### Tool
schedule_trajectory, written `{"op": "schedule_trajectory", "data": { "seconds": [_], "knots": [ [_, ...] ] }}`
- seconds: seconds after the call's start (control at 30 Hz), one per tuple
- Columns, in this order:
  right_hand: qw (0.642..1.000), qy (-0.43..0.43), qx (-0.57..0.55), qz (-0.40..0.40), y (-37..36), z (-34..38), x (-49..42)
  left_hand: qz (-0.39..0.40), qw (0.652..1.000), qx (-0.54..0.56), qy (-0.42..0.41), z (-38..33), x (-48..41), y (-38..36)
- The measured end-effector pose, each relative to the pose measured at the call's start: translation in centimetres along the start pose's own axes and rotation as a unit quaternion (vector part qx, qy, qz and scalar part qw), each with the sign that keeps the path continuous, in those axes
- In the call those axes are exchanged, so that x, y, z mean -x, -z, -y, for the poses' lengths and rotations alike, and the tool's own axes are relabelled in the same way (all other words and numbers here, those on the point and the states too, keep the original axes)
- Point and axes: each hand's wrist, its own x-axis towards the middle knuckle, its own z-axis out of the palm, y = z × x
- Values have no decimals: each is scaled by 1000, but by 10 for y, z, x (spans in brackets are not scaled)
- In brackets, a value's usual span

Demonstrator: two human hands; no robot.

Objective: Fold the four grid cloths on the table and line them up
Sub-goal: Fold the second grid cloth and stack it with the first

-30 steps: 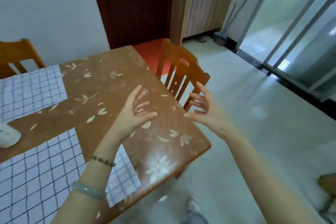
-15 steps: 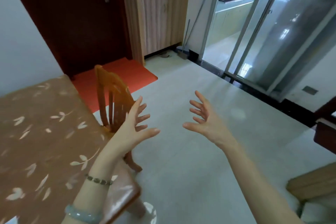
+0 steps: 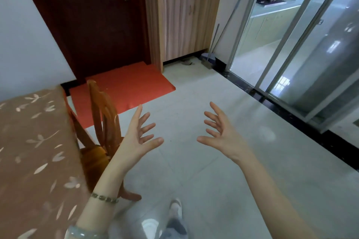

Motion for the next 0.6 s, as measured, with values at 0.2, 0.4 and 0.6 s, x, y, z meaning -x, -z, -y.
{"op": "schedule_trajectory", "data": {
  "seconds": [0.2, 0.4, 0.6],
  "knots": [
    [1000, -5, 3, 24, 17, -6, -103, -22, 1000, 20, 6, 12, -92, 10],
    [998, 5, -4, 70, 19, 3, -215, -70, 997, 29, 3, 15, -182, 35],
    [993, 2, -4, 115, 16, 8, -323, -105, 994, 24, 24, 21, -259, 64]
  ]
}}
